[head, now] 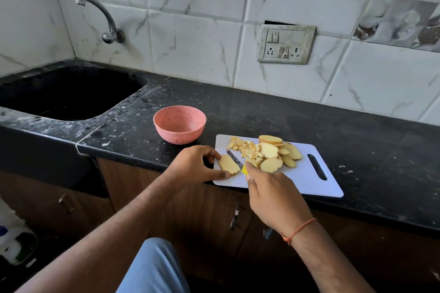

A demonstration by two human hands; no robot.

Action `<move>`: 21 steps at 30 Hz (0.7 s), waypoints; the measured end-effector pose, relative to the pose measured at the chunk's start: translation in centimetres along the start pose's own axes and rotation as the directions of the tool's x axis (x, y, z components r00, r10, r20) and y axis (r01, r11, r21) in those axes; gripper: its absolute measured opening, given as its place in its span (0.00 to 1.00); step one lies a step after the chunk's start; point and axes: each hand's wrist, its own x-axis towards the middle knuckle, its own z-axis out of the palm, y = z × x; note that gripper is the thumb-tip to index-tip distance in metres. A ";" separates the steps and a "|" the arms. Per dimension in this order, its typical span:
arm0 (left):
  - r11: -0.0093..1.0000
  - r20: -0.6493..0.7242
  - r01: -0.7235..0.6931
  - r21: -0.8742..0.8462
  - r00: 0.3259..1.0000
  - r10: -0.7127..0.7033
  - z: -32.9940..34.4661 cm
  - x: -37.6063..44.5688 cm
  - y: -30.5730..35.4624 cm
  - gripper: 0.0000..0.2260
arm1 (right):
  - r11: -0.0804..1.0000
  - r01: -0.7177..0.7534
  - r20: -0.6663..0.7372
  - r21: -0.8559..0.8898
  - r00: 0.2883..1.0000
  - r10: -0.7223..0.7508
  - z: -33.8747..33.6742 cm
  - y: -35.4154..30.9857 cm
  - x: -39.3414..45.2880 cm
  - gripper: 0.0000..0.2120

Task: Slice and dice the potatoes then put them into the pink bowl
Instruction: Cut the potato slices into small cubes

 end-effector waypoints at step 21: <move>1.000 -0.020 -0.015 0.018 1.000 0.015 0.1 0.3 -0.2 0.23 | 0.962 0.021 0.179 -0.273 0.983 0.029 0.4 -0.6 -1.0 0.29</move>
